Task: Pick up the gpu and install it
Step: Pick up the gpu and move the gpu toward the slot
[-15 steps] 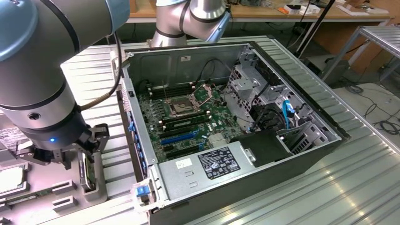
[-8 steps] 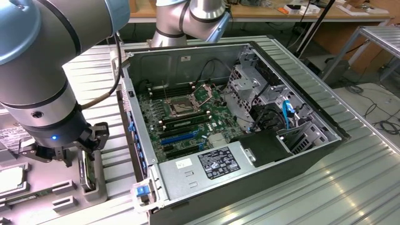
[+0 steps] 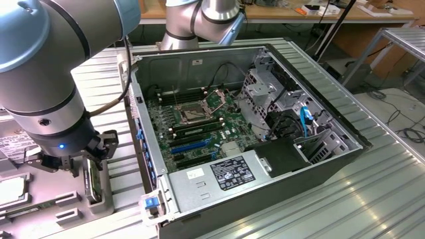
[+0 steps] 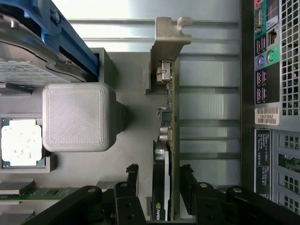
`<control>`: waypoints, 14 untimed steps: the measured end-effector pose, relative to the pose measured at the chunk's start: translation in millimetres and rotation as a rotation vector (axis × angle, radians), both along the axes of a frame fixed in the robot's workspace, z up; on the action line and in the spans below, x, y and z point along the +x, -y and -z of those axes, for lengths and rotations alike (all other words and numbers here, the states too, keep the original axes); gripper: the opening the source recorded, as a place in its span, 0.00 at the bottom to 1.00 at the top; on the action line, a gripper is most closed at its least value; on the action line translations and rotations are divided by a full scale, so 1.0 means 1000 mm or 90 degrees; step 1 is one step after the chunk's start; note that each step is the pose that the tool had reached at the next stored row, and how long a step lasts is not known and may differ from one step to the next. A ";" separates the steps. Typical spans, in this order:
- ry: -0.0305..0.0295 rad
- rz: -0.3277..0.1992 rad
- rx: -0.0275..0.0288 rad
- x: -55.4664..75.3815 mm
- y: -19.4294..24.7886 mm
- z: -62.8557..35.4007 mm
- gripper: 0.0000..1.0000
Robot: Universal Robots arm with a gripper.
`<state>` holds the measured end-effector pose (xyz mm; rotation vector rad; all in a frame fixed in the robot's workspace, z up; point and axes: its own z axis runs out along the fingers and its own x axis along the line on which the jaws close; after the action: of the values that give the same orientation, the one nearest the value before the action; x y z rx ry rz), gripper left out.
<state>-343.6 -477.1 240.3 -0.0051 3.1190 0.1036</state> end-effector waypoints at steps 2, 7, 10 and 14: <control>-0.0001 0.000 -0.0001 0.000 0.0000 0.0000 0.48; 0.0002 0.000 0.0000 -0.004 0.0000 0.0011 0.48; 0.0001 0.000 0.0001 -0.003 0.0000 0.0015 0.48; -0.0009 0.000 0.0001 -0.001 0.0000 0.0015 0.48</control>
<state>-344.7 -477.1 238.8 -0.0050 3.1204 0.1038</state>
